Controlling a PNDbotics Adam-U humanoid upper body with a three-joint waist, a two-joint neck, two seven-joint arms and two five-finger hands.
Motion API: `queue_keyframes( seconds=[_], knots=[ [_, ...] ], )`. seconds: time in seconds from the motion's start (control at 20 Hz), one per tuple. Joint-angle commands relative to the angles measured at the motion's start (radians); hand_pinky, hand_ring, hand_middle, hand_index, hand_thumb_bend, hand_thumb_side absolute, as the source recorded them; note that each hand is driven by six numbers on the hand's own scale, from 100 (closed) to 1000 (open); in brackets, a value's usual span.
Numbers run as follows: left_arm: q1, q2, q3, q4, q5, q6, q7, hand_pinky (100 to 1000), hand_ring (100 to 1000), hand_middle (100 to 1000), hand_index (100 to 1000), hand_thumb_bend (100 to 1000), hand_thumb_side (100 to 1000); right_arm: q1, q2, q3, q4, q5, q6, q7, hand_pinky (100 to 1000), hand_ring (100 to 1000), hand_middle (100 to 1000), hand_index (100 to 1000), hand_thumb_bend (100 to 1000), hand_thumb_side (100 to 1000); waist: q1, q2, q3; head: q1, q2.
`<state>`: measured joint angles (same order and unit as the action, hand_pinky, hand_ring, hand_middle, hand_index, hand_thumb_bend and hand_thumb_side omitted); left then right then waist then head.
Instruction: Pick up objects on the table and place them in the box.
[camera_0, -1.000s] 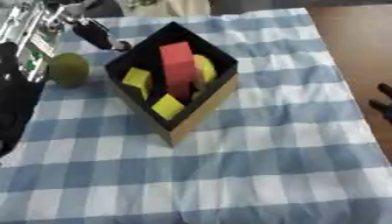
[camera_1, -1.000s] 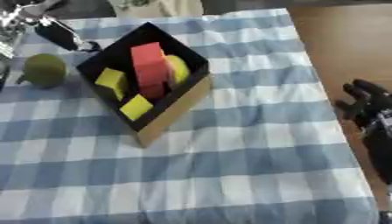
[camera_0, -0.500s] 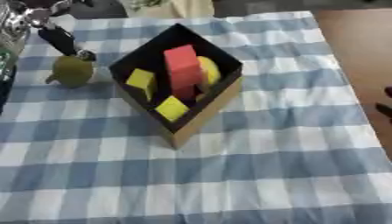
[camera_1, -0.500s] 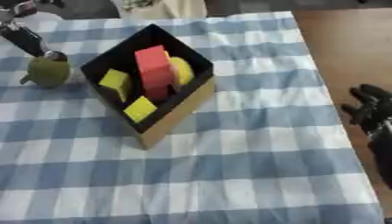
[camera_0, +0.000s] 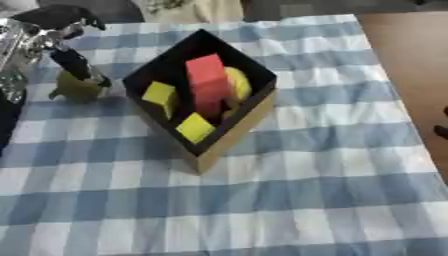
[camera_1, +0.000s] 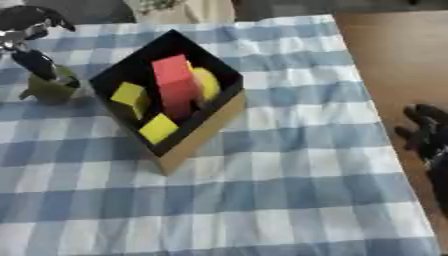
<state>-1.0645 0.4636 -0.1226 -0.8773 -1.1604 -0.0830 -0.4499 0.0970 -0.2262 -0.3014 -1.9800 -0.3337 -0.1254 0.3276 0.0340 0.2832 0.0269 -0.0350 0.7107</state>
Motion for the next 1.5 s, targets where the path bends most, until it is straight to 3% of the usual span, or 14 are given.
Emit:
queue_keyframes(
  seconds=[0.05,0.5,0.9,1.15,1.5],
  knots=[
    [-0.025,0.017,0.026,0.024,-0.031,0.029,0.013,905,895,843,890,761,331,-0.005,-0.006,-0.006,-0.020,0.014,-0.001,0.003,908,1000,415,841,100,655,-0.015,-0.001,-0.002,0.005,-0.010],
    [-0.016,0.039,0.049,0.074,-0.064,0.062,-0.002,905,897,842,885,755,334,-0.010,-0.001,-0.006,-0.020,0.026,0.007,0.005,909,1000,413,841,100,664,-0.012,0.007,0.003,0.000,-0.009],
    [-0.013,0.048,0.058,0.077,-0.026,0.084,-0.043,892,885,823,871,688,356,-0.010,0.002,-0.006,-0.020,0.030,0.012,0.007,910,1000,413,842,100,667,-0.013,0.009,0.008,0.000,-0.010],
    [-0.011,0.050,0.061,0.096,-0.048,0.108,-0.077,870,864,790,841,624,254,-0.011,0.005,-0.007,-0.020,0.031,0.013,0.008,911,1000,413,842,100,669,-0.014,0.011,0.006,0.000,-0.013],
    [-0.008,0.047,0.062,0.119,-0.085,0.117,-0.123,783,761,668,749,515,100,-0.012,0.008,-0.007,-0.020,0.032,0.017,0.010,912,1000,412,842,100,673,-0.014,0.011,0.005,0.000,-0.011]
  ],
)
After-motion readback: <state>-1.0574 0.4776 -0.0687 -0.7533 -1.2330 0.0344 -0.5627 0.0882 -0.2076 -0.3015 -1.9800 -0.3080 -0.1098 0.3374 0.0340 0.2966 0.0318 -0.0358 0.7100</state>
